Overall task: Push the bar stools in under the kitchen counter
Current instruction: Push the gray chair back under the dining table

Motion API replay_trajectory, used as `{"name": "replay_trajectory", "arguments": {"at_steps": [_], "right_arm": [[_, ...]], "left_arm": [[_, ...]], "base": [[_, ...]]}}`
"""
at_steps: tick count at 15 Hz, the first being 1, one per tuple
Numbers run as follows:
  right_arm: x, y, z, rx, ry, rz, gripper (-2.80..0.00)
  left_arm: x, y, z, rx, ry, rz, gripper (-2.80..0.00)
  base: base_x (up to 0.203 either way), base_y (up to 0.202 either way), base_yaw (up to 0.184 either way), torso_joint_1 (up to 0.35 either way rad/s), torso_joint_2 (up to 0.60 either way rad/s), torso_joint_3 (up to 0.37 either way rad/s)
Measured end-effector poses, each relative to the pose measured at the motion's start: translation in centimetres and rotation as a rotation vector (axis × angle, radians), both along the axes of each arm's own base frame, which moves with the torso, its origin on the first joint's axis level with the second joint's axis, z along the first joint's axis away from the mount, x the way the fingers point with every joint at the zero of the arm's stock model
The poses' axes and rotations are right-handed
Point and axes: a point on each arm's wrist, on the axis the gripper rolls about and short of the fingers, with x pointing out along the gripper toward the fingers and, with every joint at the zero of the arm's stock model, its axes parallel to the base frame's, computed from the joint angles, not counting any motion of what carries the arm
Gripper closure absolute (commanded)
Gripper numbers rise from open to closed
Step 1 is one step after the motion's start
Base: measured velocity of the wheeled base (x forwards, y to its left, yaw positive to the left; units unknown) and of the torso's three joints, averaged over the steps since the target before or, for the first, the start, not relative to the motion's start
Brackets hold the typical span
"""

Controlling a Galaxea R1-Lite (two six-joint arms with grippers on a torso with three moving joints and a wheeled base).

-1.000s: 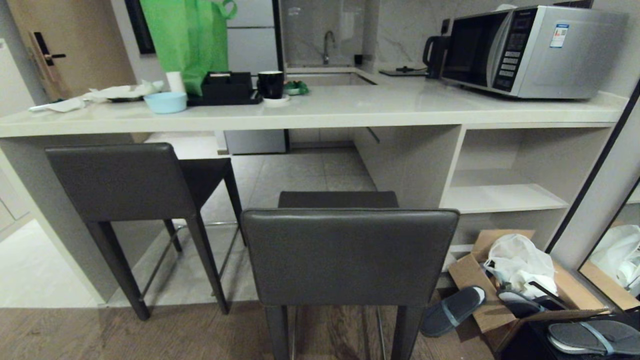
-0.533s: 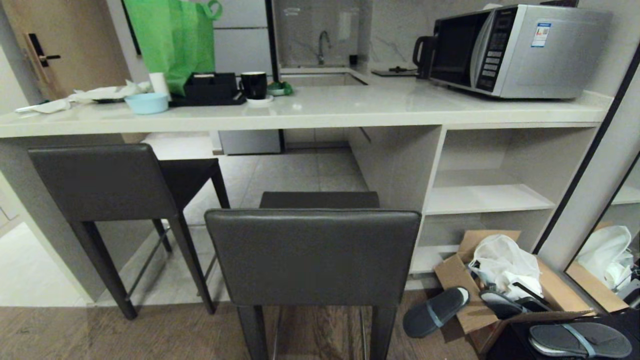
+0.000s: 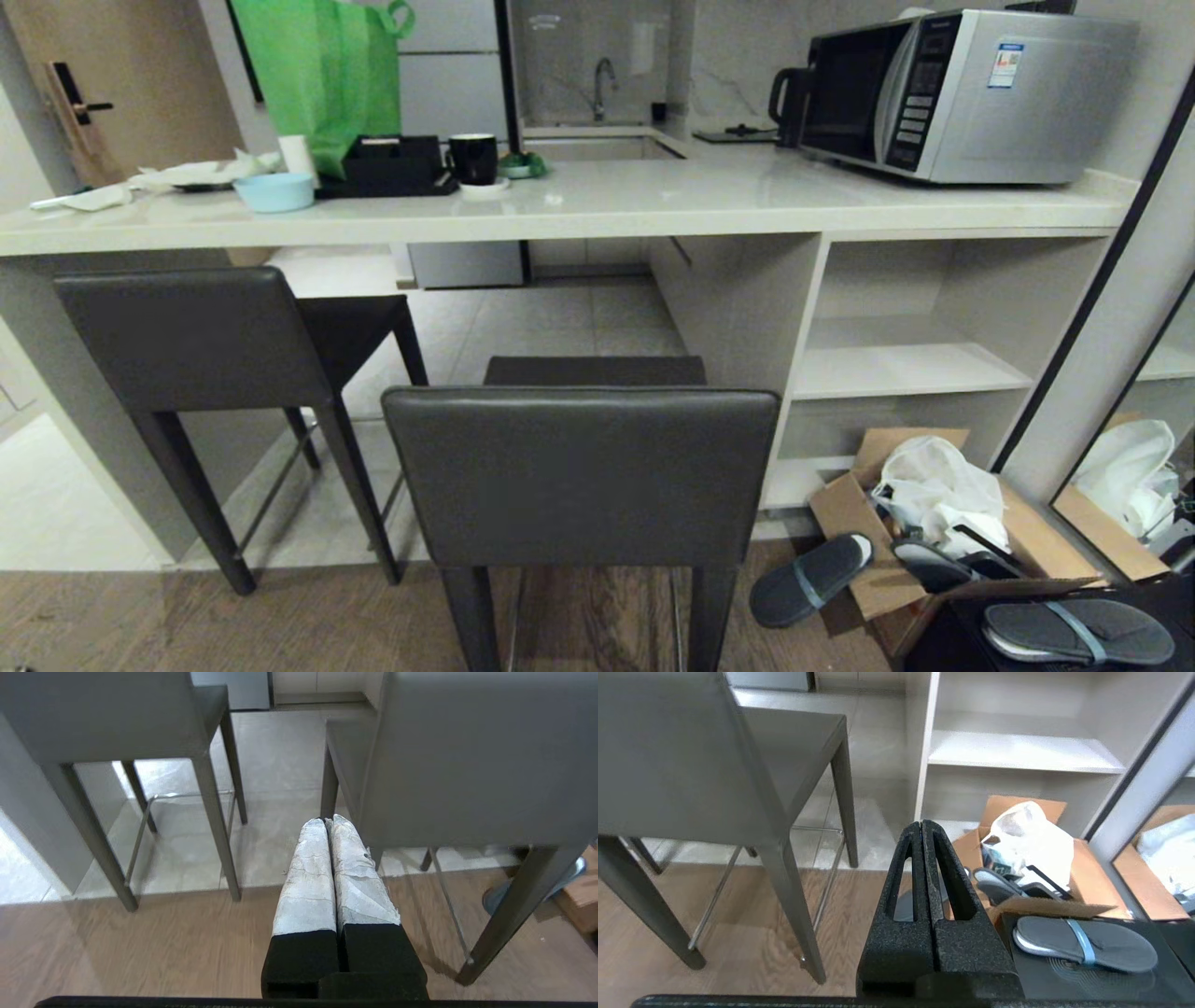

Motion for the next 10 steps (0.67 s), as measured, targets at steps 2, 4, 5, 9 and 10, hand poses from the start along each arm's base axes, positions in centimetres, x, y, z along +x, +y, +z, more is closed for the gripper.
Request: {"name": "replay_trajectory", "arguments": {"at_steps": [2, 4, 5, 9, 10], "right_arm": [[4.0, 0.0, 1.6, 0.001, 0.052, 0.009, 0.0], [8.6, 0.3, 2.1, 0.0, 0.085, 0.019, 0.0], [11.1, 0.7, 2.0, 0.0, 0.098, 0.028, 0.0], [19.1, 3.9, -0.9, 0.017, 0.105, 0.088, 0.0], [20.5, 4.8, -1.9, 0.027, 0.102, 0.101, 0.0]], "left_arm": [[3.4, -0.1, 1.9, 0.013, 0.045, -0.009, 0.0], [7.5, -0.2, 2.8, 0.022, 0.087, -0.021, 0.0], [9.8, -0.2, 2.9, 0.023, 0.101, -0.028, 0.0], [18.2, -0.6, 1.0, 0.027, 0.124, -0.054, 0.0], [19.7, -0.8, 0.2, 0.027, 0.12, -0.065, 0.0]], "base": [[0.0, 0.0, 0.0, 0.0, 0.0, 0.0], [0.0, 0.0, 0.0, 0.0, 0.0, 0.0], [0.0, 0.0, 0.0, 0.0, 0.0, 0.0], [0.0, 0.0, 0.0, 0.0, 0.0, 0.0], [0.0, 0.0, 0.0, 0.0, 0.0, 0.0]]}}
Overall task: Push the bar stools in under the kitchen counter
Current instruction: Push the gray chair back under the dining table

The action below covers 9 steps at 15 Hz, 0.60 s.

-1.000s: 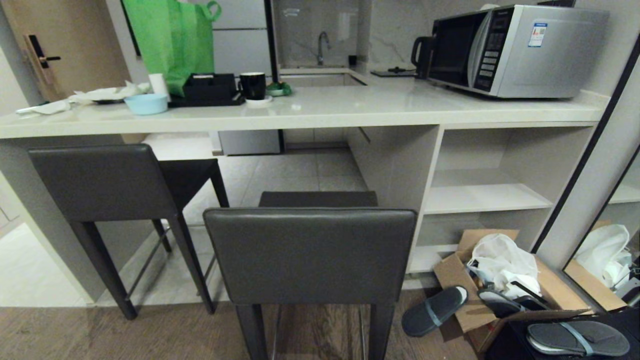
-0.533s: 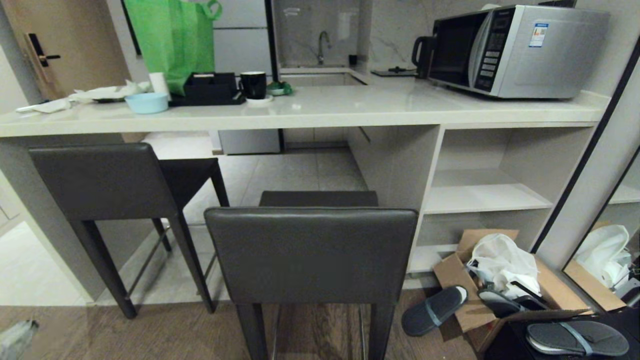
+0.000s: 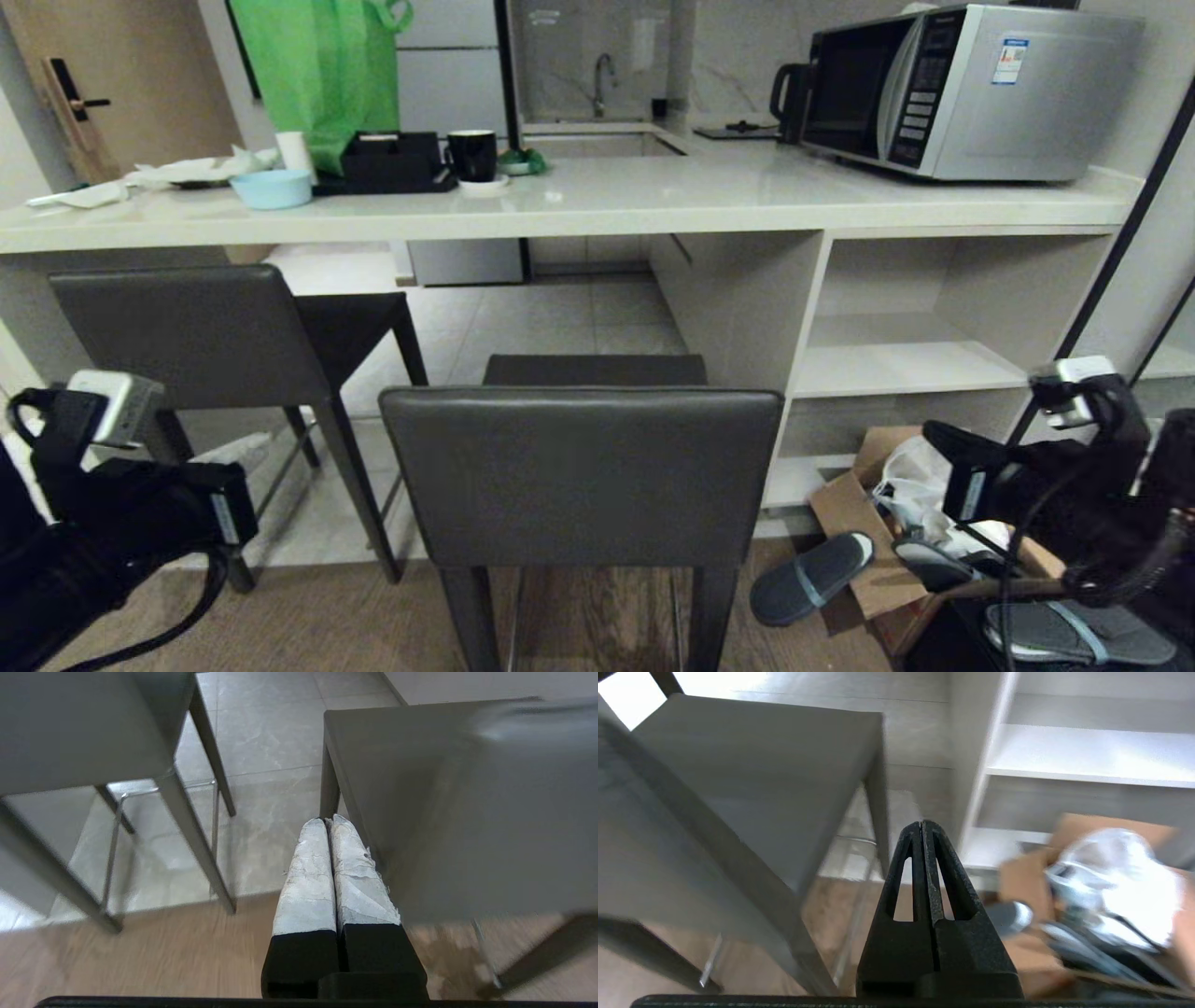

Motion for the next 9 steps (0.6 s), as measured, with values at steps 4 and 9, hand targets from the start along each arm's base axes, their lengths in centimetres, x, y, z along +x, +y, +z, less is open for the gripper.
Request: {"name": "replay_trajectory", "arguments": {"at_steps": [4, 9], "right_arm": [[3.3, 3.3, -4.0, 0.031, -0.01, 0.06, 0.0], [5.8, 7.4, -5.9, 0.019, -0.026, 0.079, 0.0]], "left_arm": [[3.5, -2.3, -3.3, -0.023, -0.04, -0.094, 0.0], [4.5, -3.5, -5.5, -0.026, 0.026, -0.128, 0.0]], "base": [[0.0, 0.0, 0.0, 0.0, 0.0, 0.0], [0.0, 0.0, 0.0, 0.0, 0.0, 0.0]]}}
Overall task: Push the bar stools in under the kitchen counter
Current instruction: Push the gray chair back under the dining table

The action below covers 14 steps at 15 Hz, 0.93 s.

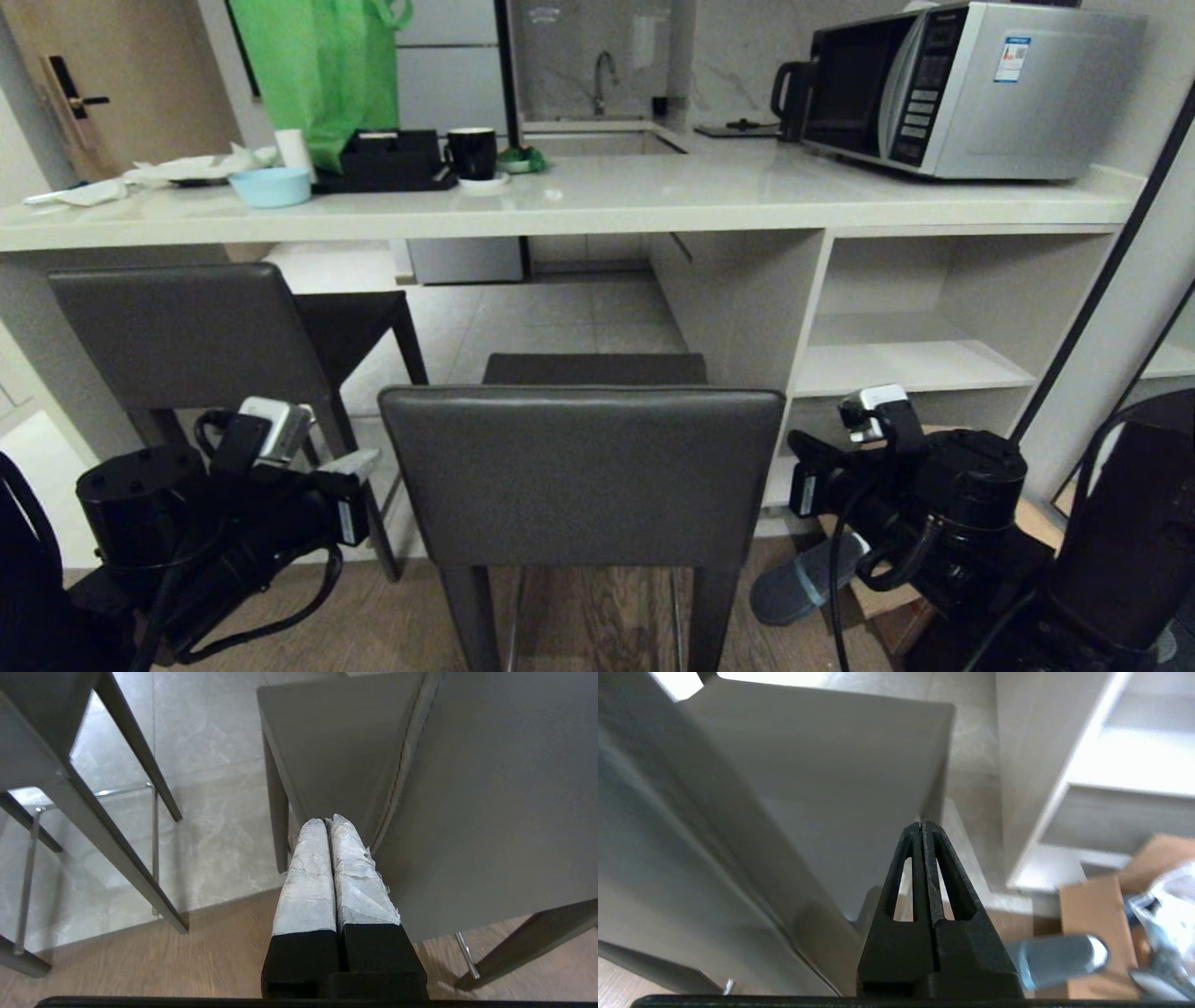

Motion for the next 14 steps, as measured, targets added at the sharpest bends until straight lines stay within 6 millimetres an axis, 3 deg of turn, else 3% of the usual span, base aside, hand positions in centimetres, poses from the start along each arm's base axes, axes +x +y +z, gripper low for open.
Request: {"name": "replay_trajectory", "arguments": {"at_steps": [4, 14], "right_arm": [[0.6, 1.9, 0.0, -0.014, -0.032, 0.042, 0.0], [1.7, 3.7, 0.8, -0.067, -0.058, 0.077, 0.0]], "left_arm": [[0.4, -0.2, -0.4, 0.0, 0.011, -0.004, 0.0], [2.1, -1.5, -1.2, 0.007, 0.011, -0.038, 0.0]], "base": [[0.0, 0.0, 0.0, 0.0, 0.0, 0.0], [0.0, 0.0, 0.0, 0.0, 0.0, 0.0]]}}
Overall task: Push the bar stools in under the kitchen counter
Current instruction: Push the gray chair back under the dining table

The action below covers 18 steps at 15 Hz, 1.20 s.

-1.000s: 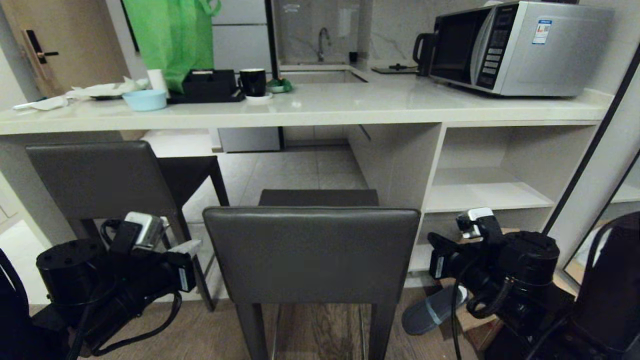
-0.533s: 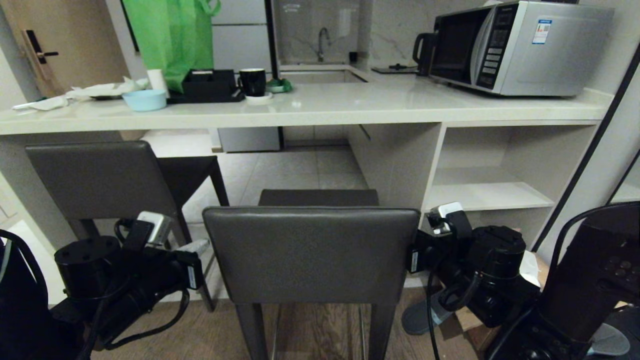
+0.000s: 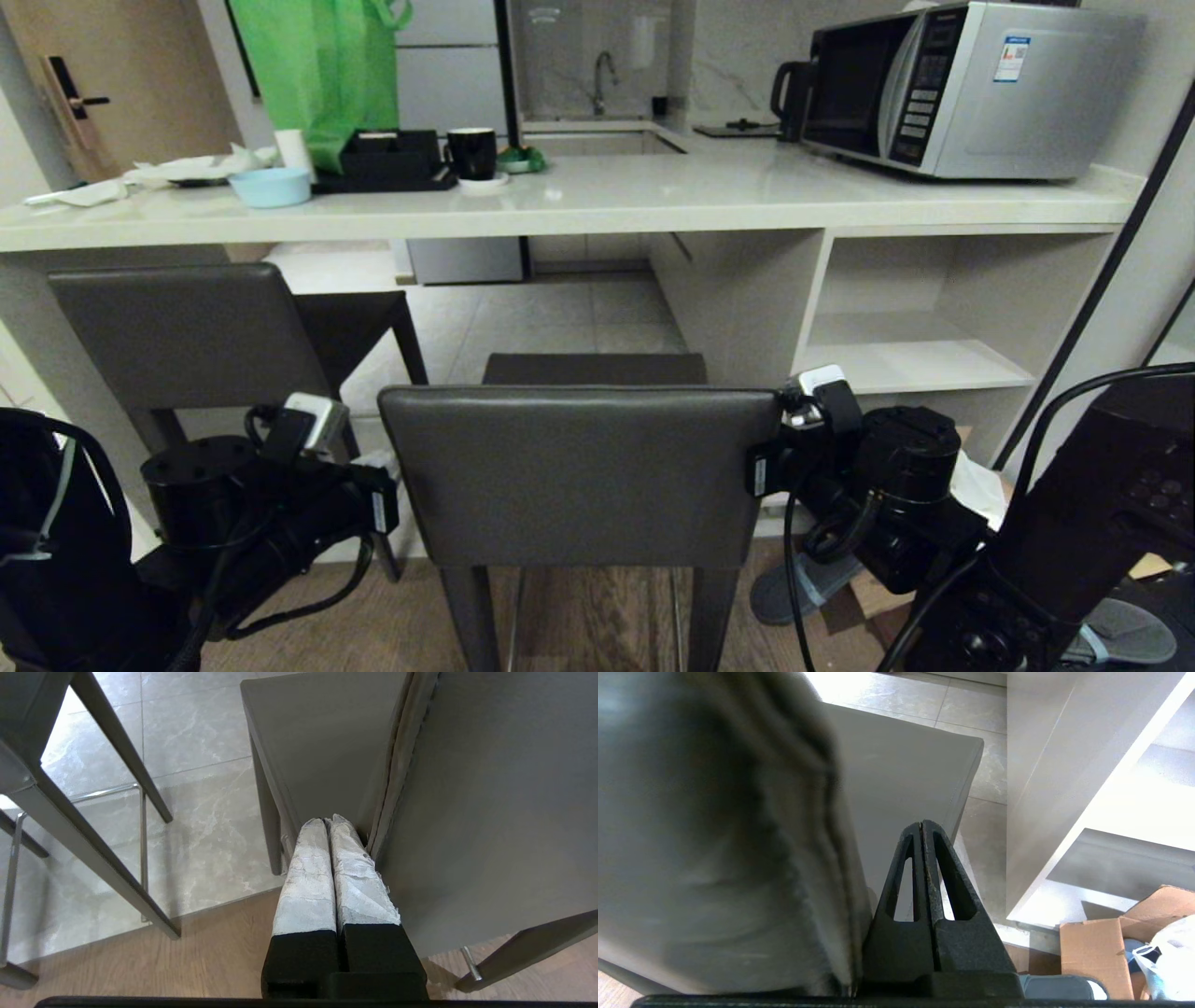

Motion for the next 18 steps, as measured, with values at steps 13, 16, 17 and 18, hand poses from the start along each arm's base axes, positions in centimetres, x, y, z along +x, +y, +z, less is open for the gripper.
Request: {"name": "replay_trajectory", "arguments": {"at_steps": [13, 16, 17, 18], "right_arm": [[0.31, 0.79, -0.78, -0.044, -0.007, 0.023, 0.0], [0.41, 0.8, -0.85, -0.045, -0.007, 0.02, 0.0], [0.4, 0.81, -0.9, -0.046, -0.005, 0.021, 0.0], [0.43, 0.83, -0.93, -0.046, -0.005, 0.02, 0.0]], "left_arm": [[0.38, -0.31, -0.4, 0.046, -0.004, 0.039, 0.0], [0.33, -0.48, -0.43, 0.047, -0.002, 0.031, 0.0], [0.32, -0.51, -0.44, 0.047, -0.002, 0.03, 0.0], [0.33, -0.52, -0.43, 0.047, -0.002, 0.03, 0.0]], "base": [[0.068, 0.0, 0.0, 0.0, 0.0, 0.002], [0.19, 0.0, 0.003, 0.002, 0.0, 0.004], [0.191, 0.0, 0.003, 0.002, 0.01, 0.002], [0.188, 0.0, 0.001, 0.003, 0.01, 0.005]]}}
